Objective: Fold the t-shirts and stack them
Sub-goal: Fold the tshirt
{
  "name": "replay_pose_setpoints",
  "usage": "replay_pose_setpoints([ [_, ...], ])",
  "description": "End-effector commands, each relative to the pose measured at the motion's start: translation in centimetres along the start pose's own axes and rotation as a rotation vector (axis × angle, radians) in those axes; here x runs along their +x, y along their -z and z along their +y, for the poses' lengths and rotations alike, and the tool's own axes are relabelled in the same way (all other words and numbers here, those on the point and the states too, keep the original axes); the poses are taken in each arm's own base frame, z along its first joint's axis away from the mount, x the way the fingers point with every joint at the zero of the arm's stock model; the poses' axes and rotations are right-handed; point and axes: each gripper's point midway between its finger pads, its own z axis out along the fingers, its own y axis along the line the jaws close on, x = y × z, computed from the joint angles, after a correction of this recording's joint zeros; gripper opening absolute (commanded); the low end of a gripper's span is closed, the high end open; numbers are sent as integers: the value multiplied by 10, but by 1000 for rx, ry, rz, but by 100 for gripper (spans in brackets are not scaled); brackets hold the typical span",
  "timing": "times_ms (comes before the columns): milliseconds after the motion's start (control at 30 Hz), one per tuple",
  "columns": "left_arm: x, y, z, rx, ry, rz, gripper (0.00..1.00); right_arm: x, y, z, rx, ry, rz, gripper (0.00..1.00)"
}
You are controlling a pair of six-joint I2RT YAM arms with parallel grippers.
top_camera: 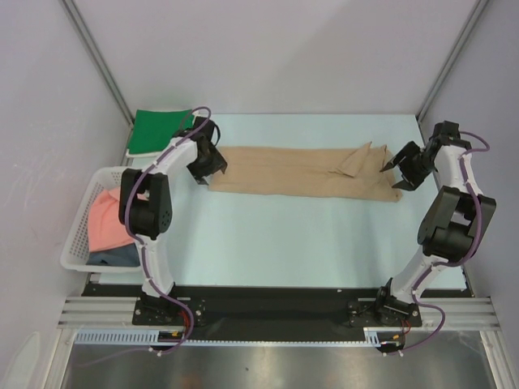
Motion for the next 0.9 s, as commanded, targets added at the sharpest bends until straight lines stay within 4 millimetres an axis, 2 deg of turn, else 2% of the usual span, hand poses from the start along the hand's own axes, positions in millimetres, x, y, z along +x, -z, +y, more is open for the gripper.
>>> replay_pose_setpoints([
  [0,-5,1,21,-66,289,3,69,8,29,21,-62,67,-48,69],
  [33,-7,-1,23,-60,363,14,69,13,29,25,-65,76,-43,69],
  [133,3,-9,23,-49,477,78,66,28,27,32,-73,103,-25,69],
  [267,6,-17,18,-43,519,96,64,42,24,35,-79,123,-4,69],
  [433,2,-19,21,-69,524,77,63,44,24,30,-62,141,-3,69],
  [633,16,-21,19,-80,536,101,62,44,20,33,-79,132,5,69],
  [800,14,-25,17,-86,537,100,57,42,19,34,-79,133,6,69],
  [867,11,-24,17,-85,537,90,51,41,20,34,-76,133,2,69],
])
